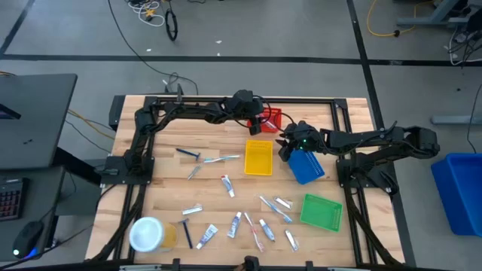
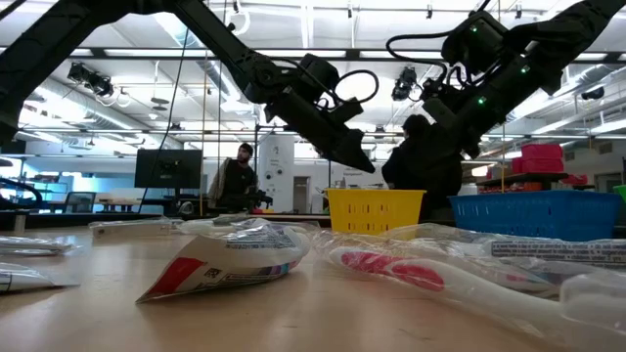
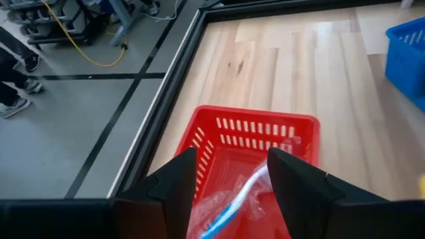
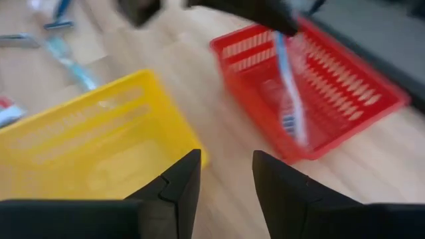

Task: Pick & Place Travel size toiletries
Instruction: Put the nail cutter into the blue bin

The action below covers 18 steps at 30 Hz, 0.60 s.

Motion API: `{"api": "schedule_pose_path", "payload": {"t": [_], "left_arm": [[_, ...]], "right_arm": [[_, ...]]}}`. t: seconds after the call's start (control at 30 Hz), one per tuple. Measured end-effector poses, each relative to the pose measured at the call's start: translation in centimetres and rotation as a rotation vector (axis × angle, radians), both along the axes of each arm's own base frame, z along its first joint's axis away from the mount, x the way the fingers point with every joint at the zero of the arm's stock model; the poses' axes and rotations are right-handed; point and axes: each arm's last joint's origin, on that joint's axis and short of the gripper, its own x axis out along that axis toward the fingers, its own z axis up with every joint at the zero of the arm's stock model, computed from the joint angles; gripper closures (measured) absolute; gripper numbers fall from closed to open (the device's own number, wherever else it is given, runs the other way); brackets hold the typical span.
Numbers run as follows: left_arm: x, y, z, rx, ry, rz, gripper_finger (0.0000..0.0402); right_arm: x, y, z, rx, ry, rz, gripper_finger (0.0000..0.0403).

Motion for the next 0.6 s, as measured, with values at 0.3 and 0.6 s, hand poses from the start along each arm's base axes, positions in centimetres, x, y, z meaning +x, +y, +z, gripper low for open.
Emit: {"api": "schedule_pose_path", "payload": {"t": [0.3, 0.6], "left_arm": [[-3.6, -2.8, 5.4, -0.062, 0.170, 0.115, 0.0233], [-9.6, -5.0, 10.8, -0.134, 0.267, 0.236, 0.0256]], "right_arm": [[0.2, -0.8, 0.8, -0.118, -0.051, -0.081, 0.0236], [0.4, -0.5, 0.8, -0.068, -0.076, -0.005, 0.0224]]}}
